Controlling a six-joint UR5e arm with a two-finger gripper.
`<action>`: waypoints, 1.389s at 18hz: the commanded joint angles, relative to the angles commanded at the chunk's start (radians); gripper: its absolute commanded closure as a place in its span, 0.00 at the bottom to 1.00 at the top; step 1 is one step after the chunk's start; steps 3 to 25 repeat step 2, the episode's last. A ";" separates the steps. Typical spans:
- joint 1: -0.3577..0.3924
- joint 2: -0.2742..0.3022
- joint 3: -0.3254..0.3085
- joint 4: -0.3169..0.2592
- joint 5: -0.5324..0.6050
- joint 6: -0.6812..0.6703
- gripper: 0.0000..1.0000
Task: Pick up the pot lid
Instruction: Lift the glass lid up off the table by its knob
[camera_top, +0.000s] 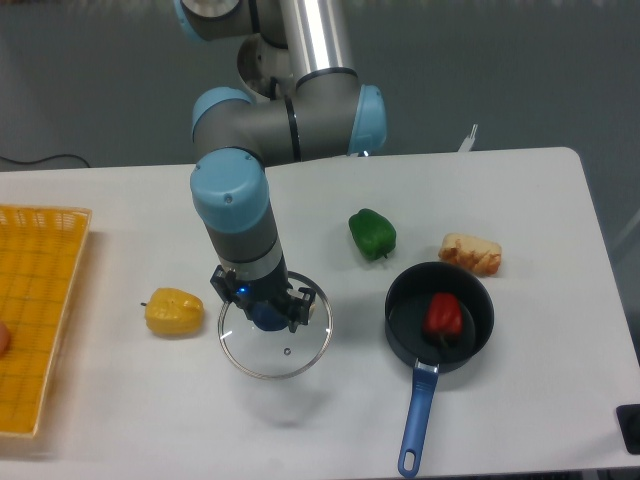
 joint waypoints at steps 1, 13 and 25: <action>0.002 0.002 0.000 -0.012 0.002 0.018 0.40; 0.005 0.008 -0.003 -0.015 0.003 0.028 0.40; 0.005 0.008 -0.003 -0.015 0.003 0.028 0.40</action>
